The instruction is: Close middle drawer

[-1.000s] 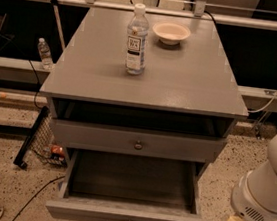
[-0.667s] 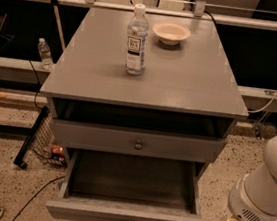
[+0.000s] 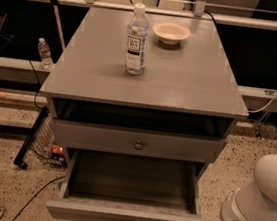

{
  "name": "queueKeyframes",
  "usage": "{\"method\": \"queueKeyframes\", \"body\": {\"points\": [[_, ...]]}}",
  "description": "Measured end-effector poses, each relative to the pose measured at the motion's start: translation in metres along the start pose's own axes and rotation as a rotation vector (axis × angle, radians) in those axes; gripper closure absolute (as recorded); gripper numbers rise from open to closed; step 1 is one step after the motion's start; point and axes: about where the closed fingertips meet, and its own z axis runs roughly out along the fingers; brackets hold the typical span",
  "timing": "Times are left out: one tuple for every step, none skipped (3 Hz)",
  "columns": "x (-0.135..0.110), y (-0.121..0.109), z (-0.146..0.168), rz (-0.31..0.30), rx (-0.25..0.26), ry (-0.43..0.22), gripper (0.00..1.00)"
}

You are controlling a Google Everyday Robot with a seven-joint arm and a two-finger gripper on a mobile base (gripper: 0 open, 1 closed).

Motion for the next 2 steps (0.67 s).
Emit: {"method": "queueKeyframes", "body": {"points": [[0.008, -0.008, 0.049, 0.046, -0.042, -0.009, 0.00], [0.005, -0.011, 0.112, 0.082, -0.098, -0.020, 0.00]]}}
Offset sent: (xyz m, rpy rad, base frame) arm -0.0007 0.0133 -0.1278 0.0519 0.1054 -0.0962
